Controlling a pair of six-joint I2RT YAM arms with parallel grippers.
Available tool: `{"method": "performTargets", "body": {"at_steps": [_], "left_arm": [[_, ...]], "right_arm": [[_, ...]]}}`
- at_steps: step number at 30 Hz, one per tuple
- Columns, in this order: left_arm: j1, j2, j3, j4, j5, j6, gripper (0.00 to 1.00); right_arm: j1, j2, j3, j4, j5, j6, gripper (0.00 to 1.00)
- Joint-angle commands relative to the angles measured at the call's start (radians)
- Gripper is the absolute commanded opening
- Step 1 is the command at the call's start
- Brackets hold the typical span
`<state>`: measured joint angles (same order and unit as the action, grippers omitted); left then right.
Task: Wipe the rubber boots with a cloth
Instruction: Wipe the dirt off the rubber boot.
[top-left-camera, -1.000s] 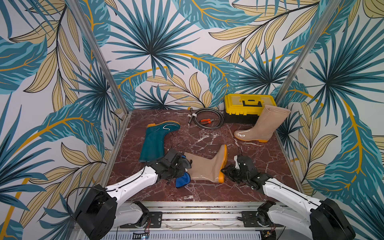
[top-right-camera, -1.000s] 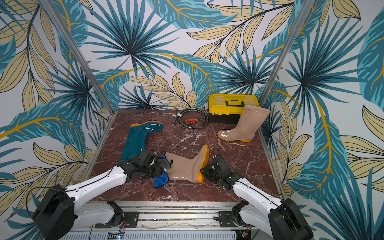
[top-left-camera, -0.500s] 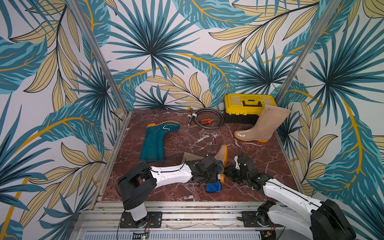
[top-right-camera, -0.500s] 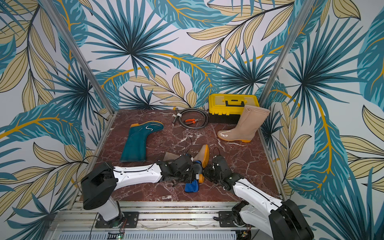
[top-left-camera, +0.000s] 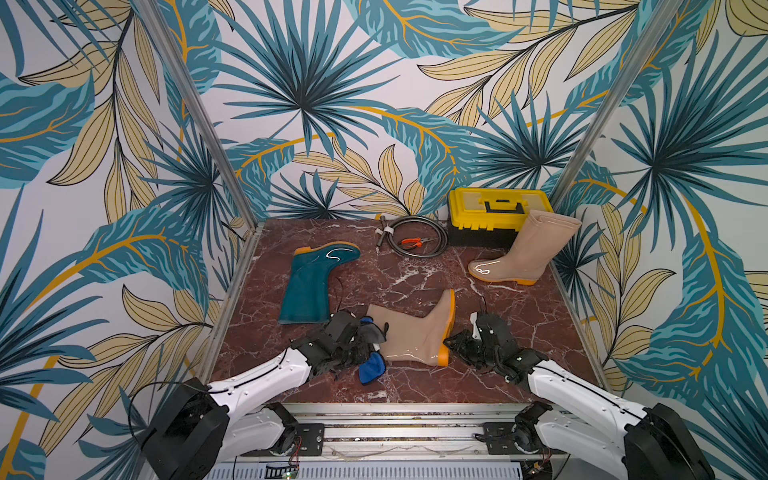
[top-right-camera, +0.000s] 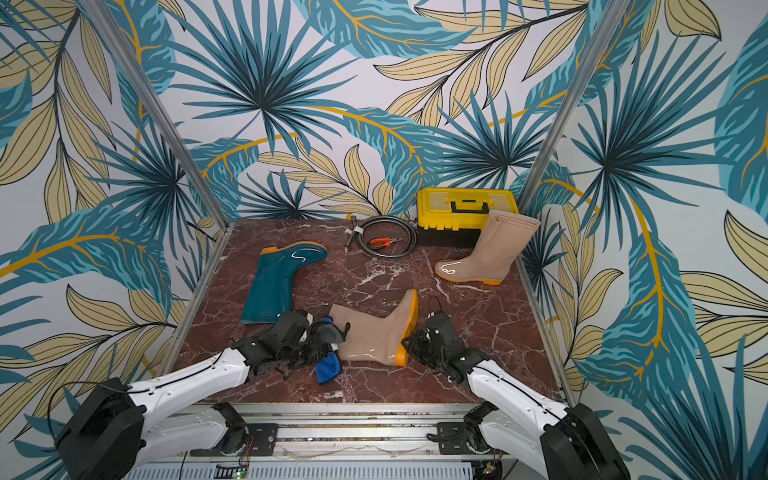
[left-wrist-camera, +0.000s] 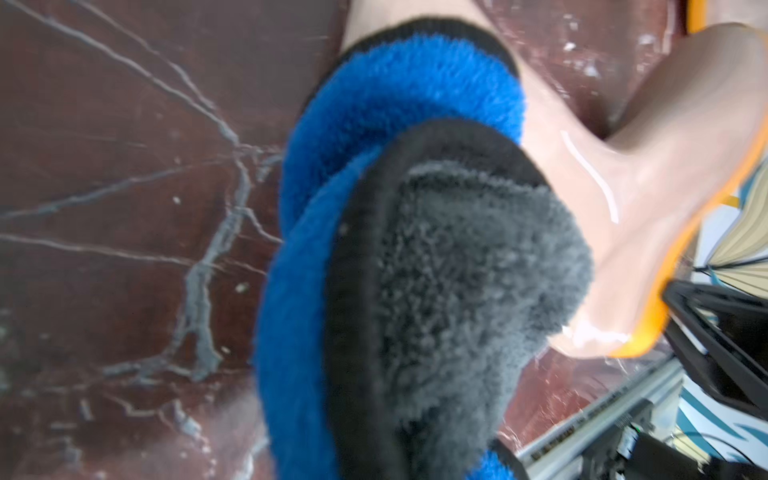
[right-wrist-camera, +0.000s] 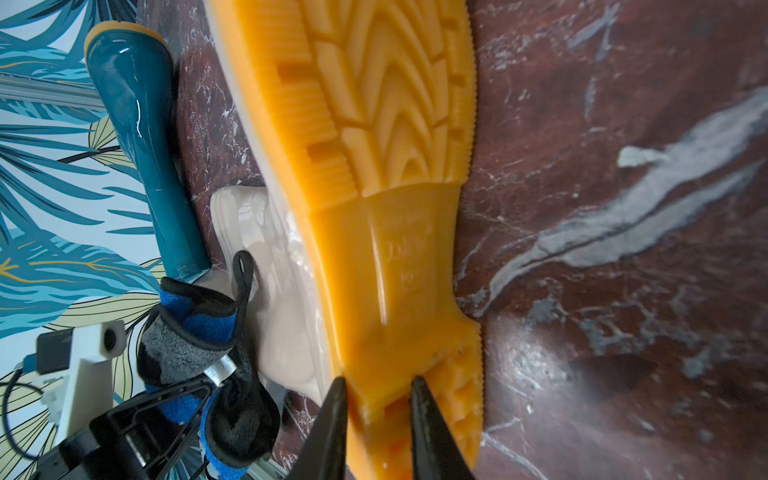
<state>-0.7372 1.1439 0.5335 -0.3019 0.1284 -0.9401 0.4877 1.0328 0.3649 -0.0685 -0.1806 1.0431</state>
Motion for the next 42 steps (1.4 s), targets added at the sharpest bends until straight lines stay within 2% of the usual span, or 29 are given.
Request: {"method": "performTargets", "body": {"at_steps": [1, 3, 6, 10, 13, 18, 22, 25, 29, 31, 33, 36, 39, 42], "left_arm": [[-0.143, 0.022, 0.105, 0.002, -0.096, -0.022, 0.0], [-0.235, 0.102, 0.18, 0.012, -0.137, -0.013, 0.0], [-0.327, 0.269, 0.283, 0.106, -0.132, 0.016, 0.0], [-0.402, 0.492, 0.431, 0.172, -0.073, 0.023, 0.0], [-0.415, 0.566, 0.462, 0.17, -0.021, -0.01, 0.0], [-0.377, 0.457, 0.254, 0.167, -0.064, -0.095, 0.0], [-0.263, 0.308, 0.031, 0.151, -0.056, -0.115, 0.0], [-0.187, 0.131, -0.061, 0.019, -0.142, -0.075, 0.0], [-0.15, -0.075, -0.069, -0.192, -0.339, -0.008, 0.0], [-0.148, -0.157, -0.069, -0.206, -0.364, 0.03, 0.0], [-0.149, -0.197, -0.057, -0.206, -0.341, 0.025, 0.0], [-0.18, -0.157, 0.014, -0.202, -0.293, 0.039, 0.0], [-0.287, -0.068, 0.118, -0.161, -0.318, 0.073, 0.0], [-0.371, 0.047, 0.214, -0.071, -0.288, 0.098, 0.0]], "right_arm": [[-0.011, 0.042, -0.076, -0.273, 0.099, 0.032, 0.16], [-0.011, 0.046, -0.076, -0.268, 0.091, 0.037, 0.17], [-0.011, 0.048, -0.081, -0.264, 0.091, 0.044, 0.17], [-0.011, 0.039, -0.08, -0.274, 0.082, 0.05, 0.17], [-0.011, 0.012, -0.08, -0.296, 0.095, 0.043, 0.17], [-0.012, 0.003, -0.049, -0.319, 0.103, 0.029, 0.17], [-0.012, 0.01, -0.025, -0.371, 0.116, 0.0, 0.16], [-0.012, -0.012, -0.053, -0.357, 0.121, 0.01, 0.16], [-0.014, -0.034, -0.075, -0.362, 0.121, 0.019, 0.16], [-0.014, -0.044, -0.076, -0.372, 0.123, 0.017, 0.16], [-0.014, -0.051, -0.078, -0.376, 0.128, 0.017, 0.16], [-0.014, -0.056, -0.075, -0.378, 0.129, 0.023, 0.16], [-0.015, -0.05, -0.068, -0.379, 0.131, 0.022, 0.16], [-0.016, -0.048, -0.066, -0.383, 0.129, 0.024, 0.16]]}}
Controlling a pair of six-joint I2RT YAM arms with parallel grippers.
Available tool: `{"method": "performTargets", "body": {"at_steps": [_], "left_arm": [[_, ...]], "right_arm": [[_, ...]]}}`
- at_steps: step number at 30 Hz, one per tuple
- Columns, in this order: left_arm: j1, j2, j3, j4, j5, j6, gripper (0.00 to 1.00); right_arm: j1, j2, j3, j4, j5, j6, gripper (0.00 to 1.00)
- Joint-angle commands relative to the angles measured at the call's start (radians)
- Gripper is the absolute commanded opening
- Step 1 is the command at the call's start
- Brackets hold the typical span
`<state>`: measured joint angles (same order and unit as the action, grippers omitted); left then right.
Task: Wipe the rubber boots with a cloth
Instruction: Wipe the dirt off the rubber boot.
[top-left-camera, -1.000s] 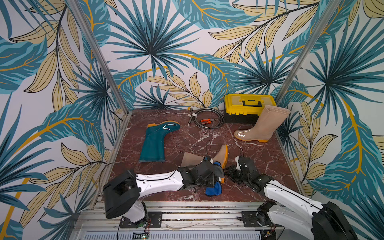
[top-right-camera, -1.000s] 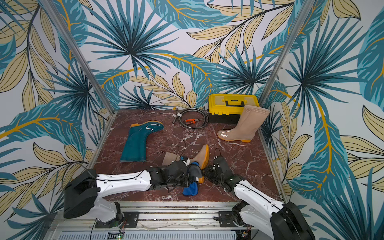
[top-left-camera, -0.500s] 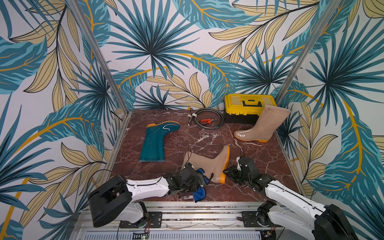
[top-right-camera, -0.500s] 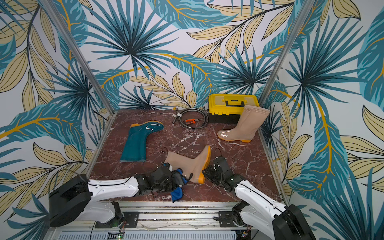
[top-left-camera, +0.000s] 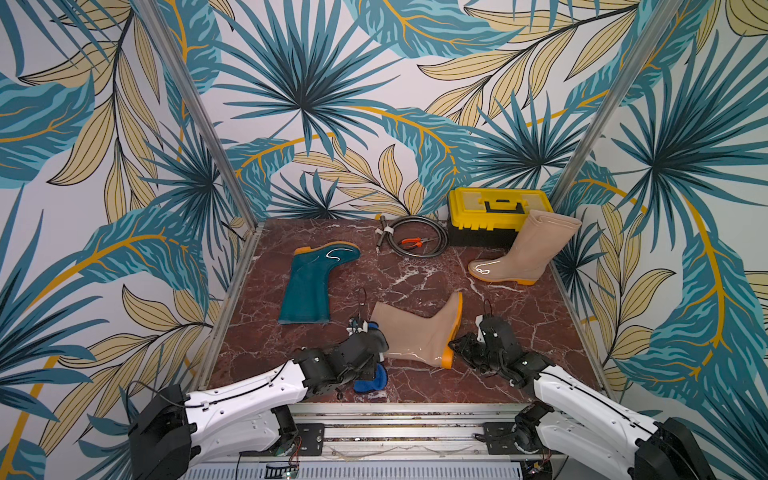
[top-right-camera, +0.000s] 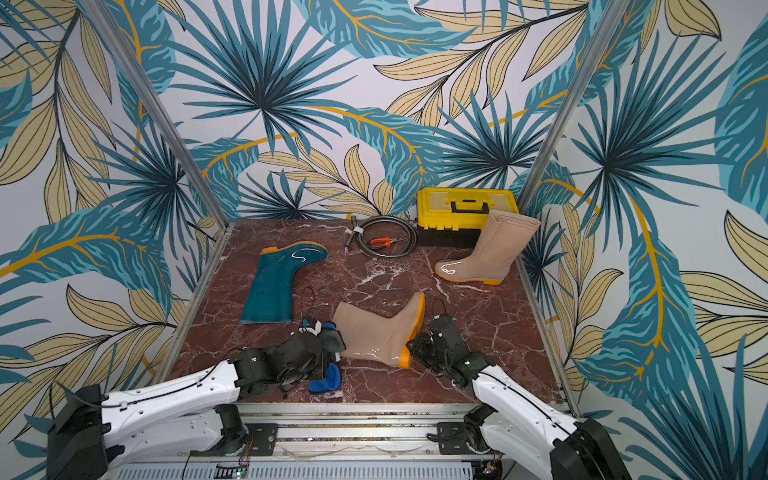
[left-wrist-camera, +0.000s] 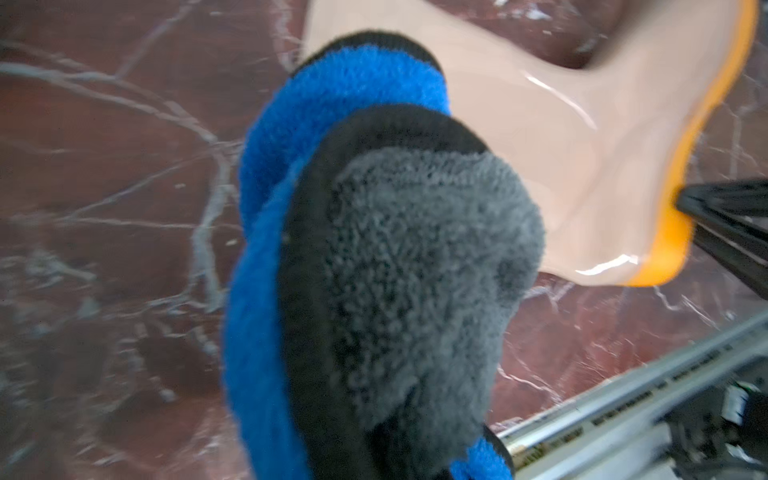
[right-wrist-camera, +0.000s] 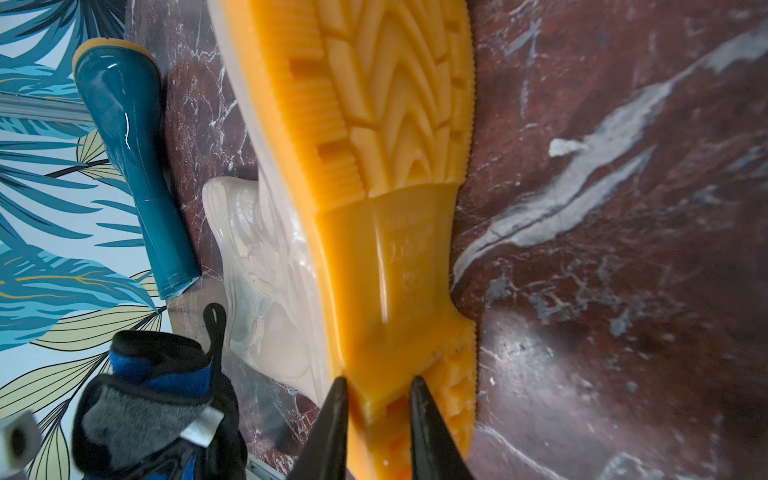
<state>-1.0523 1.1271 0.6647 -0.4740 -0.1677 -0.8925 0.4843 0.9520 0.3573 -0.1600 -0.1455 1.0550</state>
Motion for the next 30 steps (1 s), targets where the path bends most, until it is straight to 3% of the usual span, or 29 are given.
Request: {"method": "performTargets", "body": {"at_steps": [1, 7, 12, 14, 18, 20, 22, 24, 27, 30], "left_arm": [[-0.073, 0.1, 0.106, 0.135, 0.024, 0.052, 0.0], [-0.115, 0.362, 0.234, 0.251, 0.138, 0.108, 0.0], [-0.075, 0.475, 0.234, 0.25, 0.188, 0.12, 0.0], [0.014, 0.442, 0.151, 0.251, 0.22, 0.1, 0.0], [0.234, 0.245, -0.041, 0.23, 0.262, 0.157, 0.0], [0.343, 0.12, -0.099, 0.144, 0.259, 0.197, 0.0], [0.391, 0.02, -0.115, 0.062, 0.222, 0.226, 0.0], [0.396, -0.051, -0.121, 0.04, 0.196, 0.224, 0.0], [0.389, -0.055, -0.096, 0.094, 0.303, 0.177, 0.0], [0.241, 0.034, 0.007, 0.118, 0.254, 0.153, 0.0]], "right_arm": [[-0.012, 0.033, -0.059, -0.29, 0.093, 0.013, 0.16], [-0.013, 0.036, -0.067, -0.28, 0.096, 0.019, 0.16], [-0.012, 0.065, -0.046, -0.264, 0.088, 0.009, 0.16], [-0.012, 0.064, -0.043, -0.272, 0.092, 0.0, 0.16], [-0.012, 0.051, -0.059, -0.265, 0.094, -0.001, 0.16], [-0.013, 0.051, -0.055, -0.267, 0.092, -0.006, 0.16], [-0.014, 0.05, -0.046, -0.275, 0.091, -0.013, 0.16], [-0.013, 0.046, -0.044, -0.279, 0.092, -0.009, 0.16], [-0.014, 0.039, -0.045, -0.273, 0.09, -0.002, 0.16], [-0.013, 0.046, -0.046, -0.266, 0.09, 0.003, 0.16]]}}
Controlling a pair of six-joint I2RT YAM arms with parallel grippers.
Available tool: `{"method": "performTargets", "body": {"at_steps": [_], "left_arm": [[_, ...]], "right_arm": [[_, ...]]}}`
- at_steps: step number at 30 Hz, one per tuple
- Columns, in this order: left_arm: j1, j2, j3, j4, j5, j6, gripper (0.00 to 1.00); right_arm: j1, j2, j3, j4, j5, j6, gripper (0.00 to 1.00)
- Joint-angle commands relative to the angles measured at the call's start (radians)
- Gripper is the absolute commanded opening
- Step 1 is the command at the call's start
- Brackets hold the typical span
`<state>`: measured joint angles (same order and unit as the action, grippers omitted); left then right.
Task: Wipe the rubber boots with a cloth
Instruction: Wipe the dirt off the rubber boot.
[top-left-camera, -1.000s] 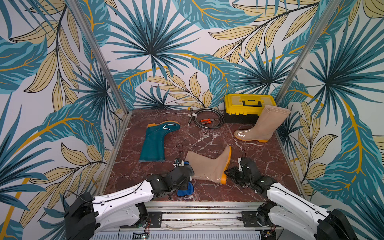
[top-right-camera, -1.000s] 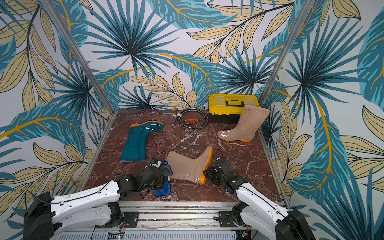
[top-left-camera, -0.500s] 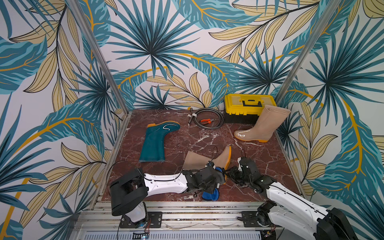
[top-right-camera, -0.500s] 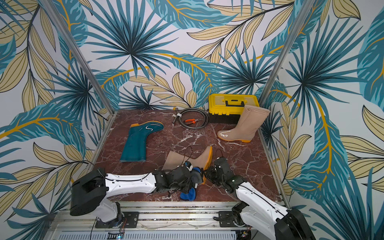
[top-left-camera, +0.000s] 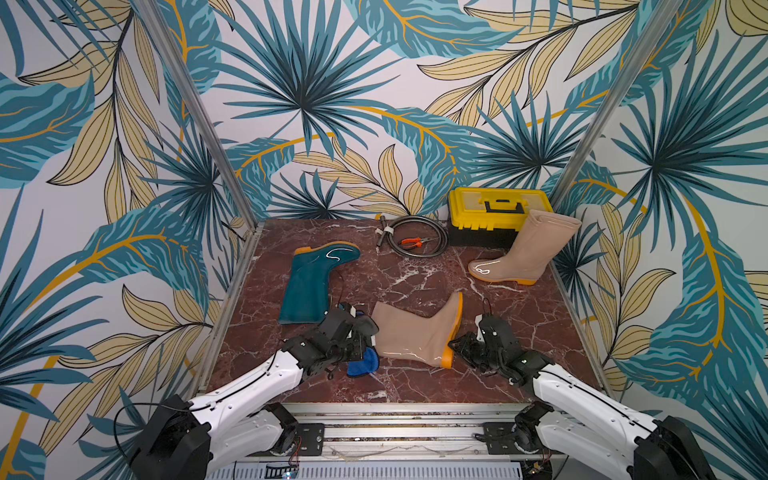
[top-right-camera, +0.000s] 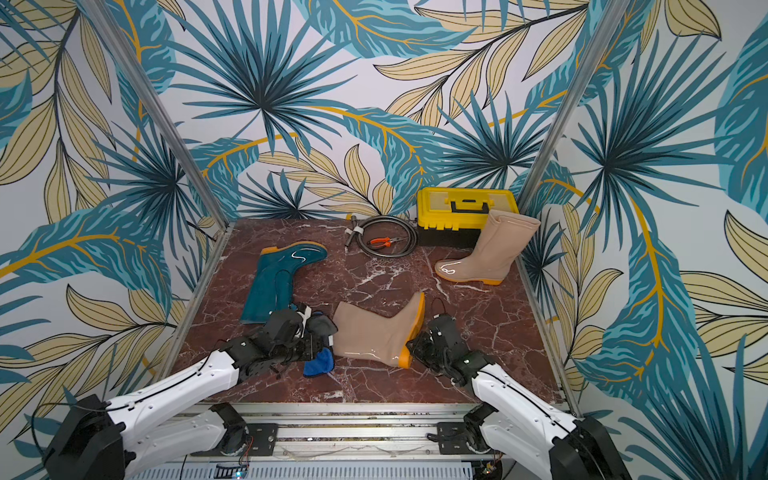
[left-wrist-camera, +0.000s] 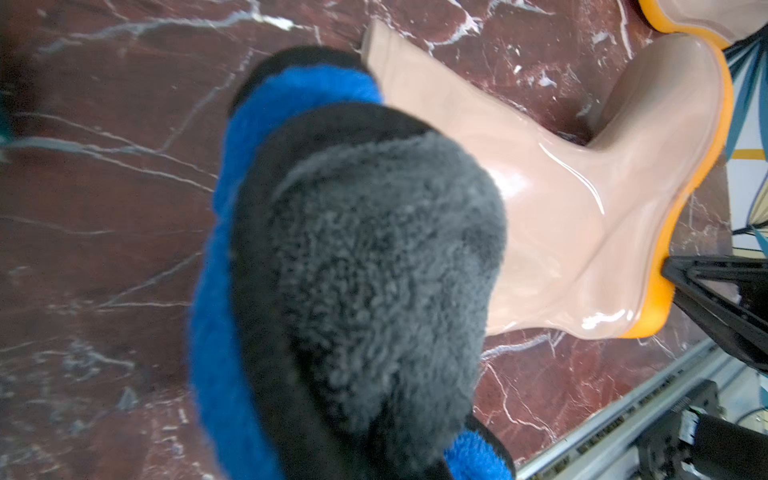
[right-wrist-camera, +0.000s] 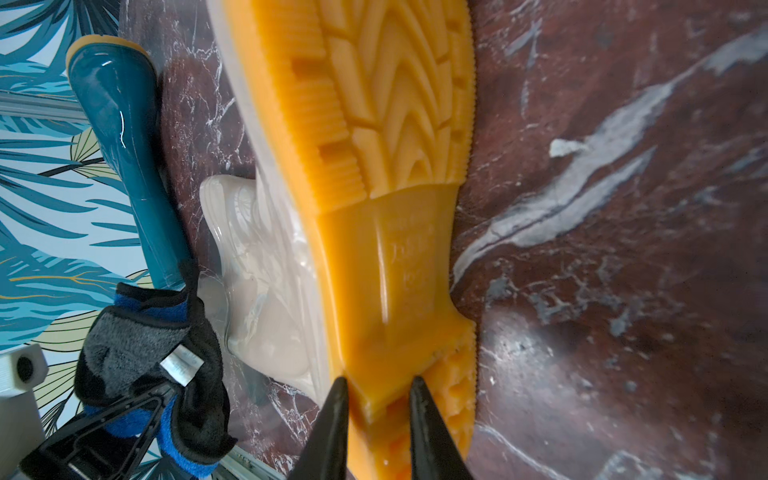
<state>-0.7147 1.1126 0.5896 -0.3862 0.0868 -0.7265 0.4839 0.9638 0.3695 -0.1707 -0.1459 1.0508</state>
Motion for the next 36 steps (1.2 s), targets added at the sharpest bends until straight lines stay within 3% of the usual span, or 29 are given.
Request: {"method": "performTargets", "body": {"at_steps": [1, 5, 10, 15, 19, 22, 25, 28, 32, 36], "left_arm": [[-0.161, 0.086, 0.127, 0.039, -0.034, -0.011, 0.0], [-0.346, 0.258, 0.257, 0.104, -0.059, -0.036, 0.0], [-0.423, 0.44, 0.311, 0.154, -0.036, -0.063, 0.0], [-0.313, 0.431, 0.176, 0.155, -0.017, -0.067, 0.0], [-0.148, 0.296, 0.052, 0.135, 0.01, -0.03, 0.0], [-0.051, 0.176, 0.039, 0.038, -0.004, 0.016, 0.0], [-0.025, 0.102, 0.102, -0.007, -0.028, 0.068, 0.0], [-0.045, 0.126, 0.209, 0.013, 0.008, 0.105, 0.0], [-0.126, 0.264, 0.365, 0.083, 0.013, 0.162, 0.0], [-0.155, 0.489, 0.598, 0.105, 0.073, 0.2, 0.0]], "right_arm": [[-0.013, 0.036, -0.058, -0.251, 0.091, 0.009, 0.16], [-0.013, 0.062, -0.053, -0.237, 0.085, 0.005, 0.16], [-0.013, 0.077, -0.058, -0.221, 0.082, 0.005, 0.16], [-0.013, 0.069, -0.062, -0.239, 0.086, -0.007, 0.16], [-0.014, 0.048, -0.067, -0.272, 0.1, -0.016, 0.13], [-0.015, 0.033, -0.067, -0.282, 0.103, -0.02, 0.13], [-0.017, 0.026, -0.066, -0.282, 0.084, -0.034, 0.13], [-0.019, 0.027, -0.061, -0.285, 0.068, -0.067, 0.13], [-0.021, 0.044, -0.058, -0.275, 0.061, -0.092, 0.13], [-0.021, 0.068, -0.059, -0.259, 0.056, -0.094, 0.13]]}}
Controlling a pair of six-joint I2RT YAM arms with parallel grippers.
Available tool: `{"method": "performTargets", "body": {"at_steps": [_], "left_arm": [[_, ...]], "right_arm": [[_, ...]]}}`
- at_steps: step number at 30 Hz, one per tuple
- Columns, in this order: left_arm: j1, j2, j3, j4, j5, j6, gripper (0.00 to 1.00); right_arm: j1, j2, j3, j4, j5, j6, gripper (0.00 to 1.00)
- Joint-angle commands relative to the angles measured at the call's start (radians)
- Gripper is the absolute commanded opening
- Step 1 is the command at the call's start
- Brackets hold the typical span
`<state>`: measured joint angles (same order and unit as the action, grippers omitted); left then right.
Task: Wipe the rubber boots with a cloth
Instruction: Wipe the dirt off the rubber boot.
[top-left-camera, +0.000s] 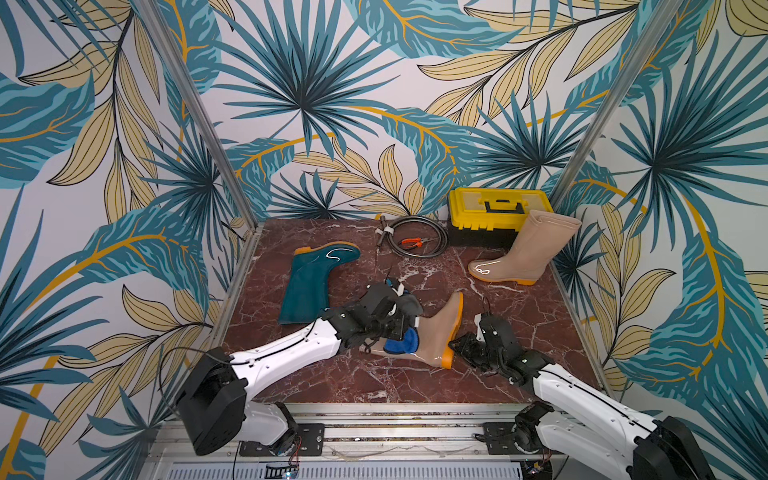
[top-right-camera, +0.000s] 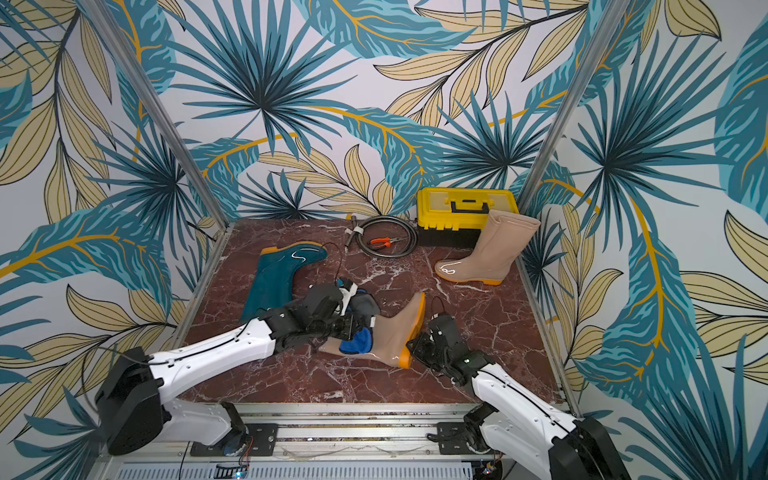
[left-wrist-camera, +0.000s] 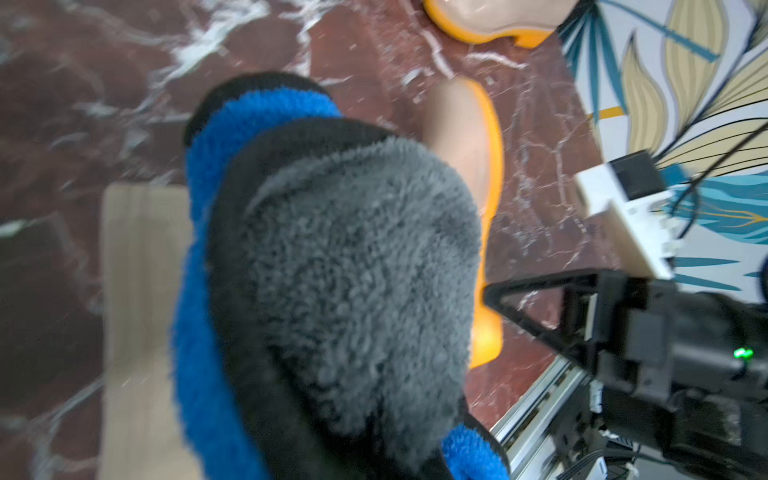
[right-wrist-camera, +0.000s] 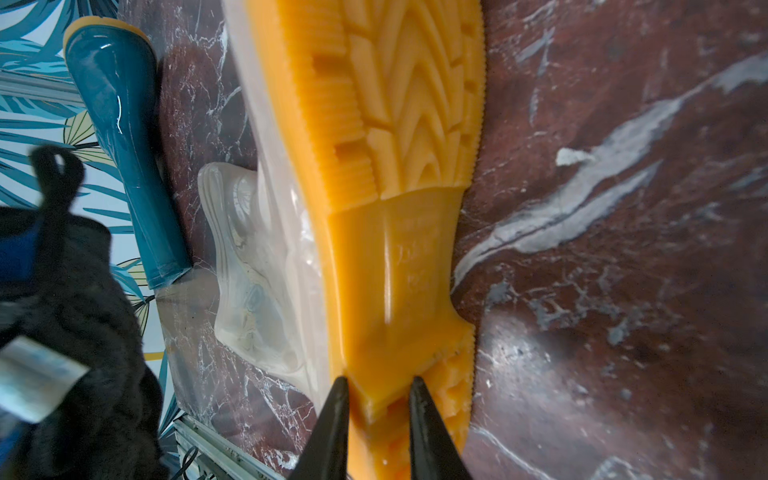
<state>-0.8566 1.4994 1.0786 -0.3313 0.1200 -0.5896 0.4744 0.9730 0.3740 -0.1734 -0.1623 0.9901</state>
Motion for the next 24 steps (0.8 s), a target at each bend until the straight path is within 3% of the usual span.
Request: {"method": "performTargets", "body": {"at_steps": [1, 4, 7, 13, 16, 24], "left_arm": [[-0.014, 0.158, 0.176, 0.049, 0.048, 0.076, 0.0], [-0.001, 0.318, 0.368, 0.05, 0.052, 0.096, 0.0], [0.045, 0.481, 0.528, 0.05, 0.083, 0.029, 0.0], [0.079, 0.683, 0.661, 0.05, 0.226, -0.054, 0.0], [0.064, 0.692, 0.591, 0.049, 0.289, -0.074, 0.0], [0.032, 0.377, 0.163, 0.05, 0.123, -0.044, 0.0]], "right_arm": [[-0.011, 0.064, -0.065, -0.256, 0.071, -0.033, 0.13], [-0.011, 0.076, -0.071, -0.249, 0.068, -0.03, 0.12], [-0.011, 0.082, -0.079, -0.236, 0.065, -0.021, 0.12], [-0.011, 0.084, -0.094, -0.219, 0.067, -0.012, 0.12], [-0.012, 0.099, -0.11, -0.188, 0.068, 0.004, 0.12], [-0.013, 0.145, -0.113, -0.141, 0.044, 0.017, 0.12]]}}
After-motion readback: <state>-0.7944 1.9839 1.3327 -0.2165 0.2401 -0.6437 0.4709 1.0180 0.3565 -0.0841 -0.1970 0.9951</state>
